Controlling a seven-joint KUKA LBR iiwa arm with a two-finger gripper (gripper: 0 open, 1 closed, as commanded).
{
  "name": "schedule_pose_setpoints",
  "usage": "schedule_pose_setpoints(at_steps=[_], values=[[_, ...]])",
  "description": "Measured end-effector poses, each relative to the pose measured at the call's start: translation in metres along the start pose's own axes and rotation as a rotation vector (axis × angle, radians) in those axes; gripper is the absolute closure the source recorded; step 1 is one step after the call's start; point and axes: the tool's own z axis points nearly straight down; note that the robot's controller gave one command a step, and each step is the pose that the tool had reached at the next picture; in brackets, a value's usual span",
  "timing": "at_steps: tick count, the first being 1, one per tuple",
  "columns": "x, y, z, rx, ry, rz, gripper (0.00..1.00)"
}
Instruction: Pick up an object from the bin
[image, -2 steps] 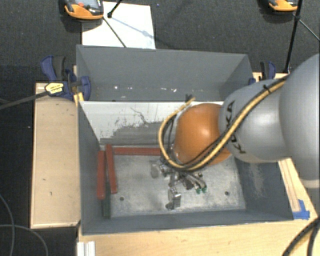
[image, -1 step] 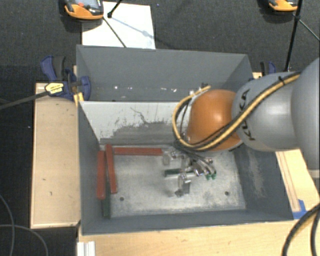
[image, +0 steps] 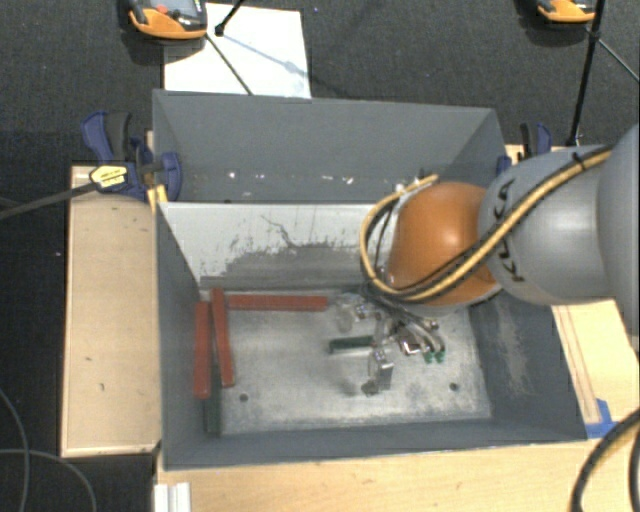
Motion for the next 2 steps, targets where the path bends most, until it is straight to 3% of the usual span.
schedule_pose_setpoints(at_steps=[1, 2], values=[[-0.0354, -0.0368, 0.0259, -0.003, 0.003, -0.098, 1.00], [-0.0353, -0.0367, 0.0260, -0.004, 0.003, -0.094, 0.00]])
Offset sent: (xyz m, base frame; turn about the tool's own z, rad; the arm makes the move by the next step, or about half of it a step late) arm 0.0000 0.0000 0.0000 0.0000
